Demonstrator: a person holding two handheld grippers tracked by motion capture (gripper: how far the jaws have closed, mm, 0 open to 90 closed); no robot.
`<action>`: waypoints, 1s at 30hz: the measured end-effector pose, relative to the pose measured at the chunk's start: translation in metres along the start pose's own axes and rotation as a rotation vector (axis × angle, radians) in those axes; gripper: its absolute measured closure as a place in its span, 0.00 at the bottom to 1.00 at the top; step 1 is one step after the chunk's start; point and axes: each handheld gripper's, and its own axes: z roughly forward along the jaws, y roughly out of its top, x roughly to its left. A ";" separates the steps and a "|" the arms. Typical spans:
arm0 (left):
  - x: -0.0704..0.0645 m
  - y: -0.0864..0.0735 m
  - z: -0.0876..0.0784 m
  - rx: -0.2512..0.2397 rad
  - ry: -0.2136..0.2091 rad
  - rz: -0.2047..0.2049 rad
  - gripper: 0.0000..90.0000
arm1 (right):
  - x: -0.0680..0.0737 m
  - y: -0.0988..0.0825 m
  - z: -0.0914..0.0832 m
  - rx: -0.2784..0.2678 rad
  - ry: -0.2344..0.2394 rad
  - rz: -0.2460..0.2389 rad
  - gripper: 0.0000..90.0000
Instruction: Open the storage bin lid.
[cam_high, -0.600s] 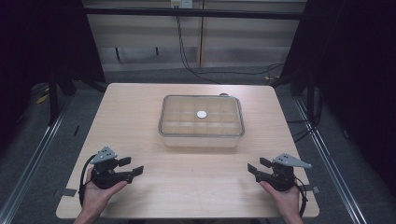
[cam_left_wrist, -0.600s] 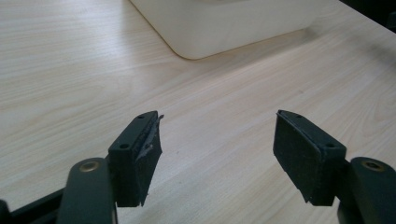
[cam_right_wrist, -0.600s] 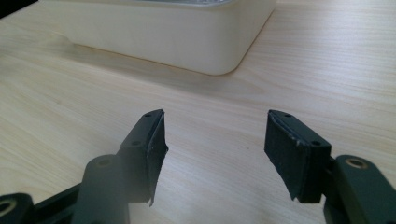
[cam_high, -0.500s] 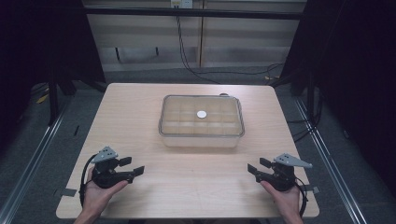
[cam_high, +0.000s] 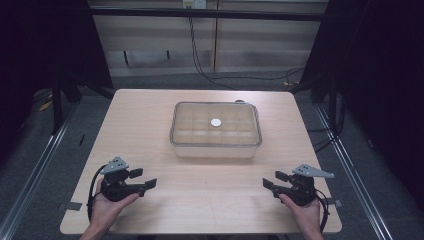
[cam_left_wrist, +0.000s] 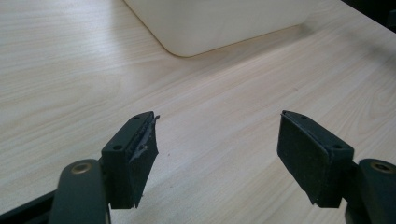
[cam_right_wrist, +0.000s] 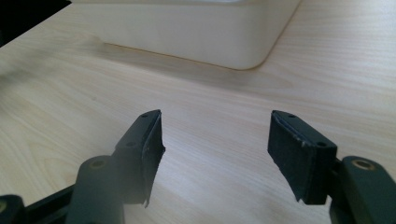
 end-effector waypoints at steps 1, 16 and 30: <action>0.000 0.000 0.000 0.001 0.000 0.003 0.32 | 0.002 0.001 -0.001 -0.007 0.005 -0.001 0.39; -0.014 0.009 0.003 -0.017 -0.027 0.047 0.37 | 0.016 0.011 0.002 0.028 0.092 -0.038 0.40; -0.015 0.033 0.013 -0.015 -0.014 0.093 0.40 | 0.020 0.036 -0.002 0.002 0.167 -0.039 0.42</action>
